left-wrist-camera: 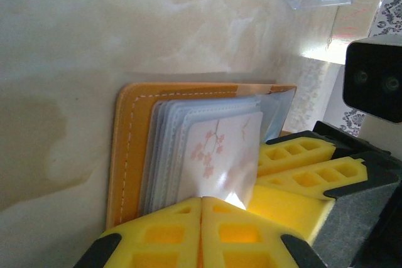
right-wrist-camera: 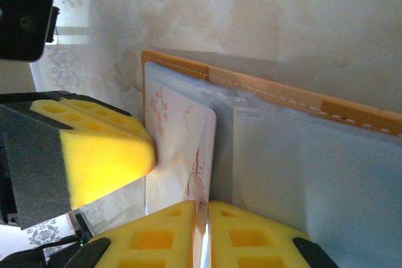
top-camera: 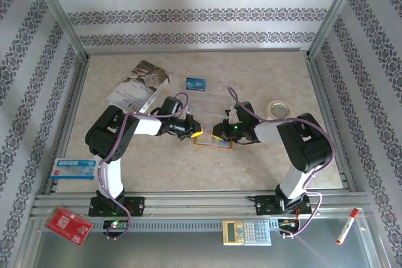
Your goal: Take the credit cards out of the card holder
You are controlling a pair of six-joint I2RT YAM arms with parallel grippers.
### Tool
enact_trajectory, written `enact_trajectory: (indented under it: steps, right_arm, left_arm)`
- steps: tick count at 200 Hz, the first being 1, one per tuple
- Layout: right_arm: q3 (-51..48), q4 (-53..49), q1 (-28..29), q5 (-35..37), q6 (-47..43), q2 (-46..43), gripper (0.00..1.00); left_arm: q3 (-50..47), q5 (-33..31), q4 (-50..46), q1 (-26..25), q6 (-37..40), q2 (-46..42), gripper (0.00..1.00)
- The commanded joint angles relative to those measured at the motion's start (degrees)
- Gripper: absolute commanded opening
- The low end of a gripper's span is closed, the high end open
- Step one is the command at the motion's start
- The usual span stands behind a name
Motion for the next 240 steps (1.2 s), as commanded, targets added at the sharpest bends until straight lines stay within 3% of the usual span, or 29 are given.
enact_trajectory:
  steps: [1,41,70,115,161,212,240]
  right_arm:
    - [-0.40,3.75,0.48,-1.73,0.81,1.21,0.16]
    - [-0.14,4.55,0.66,-2.28,1.01,2.04,0.15]
    - [-0.28,4.58,0.59,-1.70,0.90,2.14,0.05]
    - [-1.45,3.90,-1.20,-1.69,0.14,1.40,0.00]
    - [-1.72,2.22,-2.24,-1.86,-1.01,0.65,0.00]
    - [-2.02,0.90,-2.58,-1.02,-1.26,-0.08,0.00]
    - [-2.99,-0.48,-3.55,-0.59,-2.52,-2.60,0.00]
  left_arm:
    - [-4.19,-8.64,-12.14,0.70,-0.15,5.63,0.10]
    - [-4.18,-8.44,-11.99,0.70,-0.24,5.45,0.10]
    - [-4.05,-7.74,-11.39,0.66,-0.45,4.98,0.11]
    - [-2.34,-2.23,-4.30,1.40,-2.62,-0.15,0.35]
    - [-2.41,2.51,6.42,1.65,-7.88,-2.66,0.40]
    - [-0.03,-3.99,-9.96,1.57,1.27,-2.04,0.34]
    - [-0.05,-5.96,-13.11,1.59,2.84,-1.22,0.33]
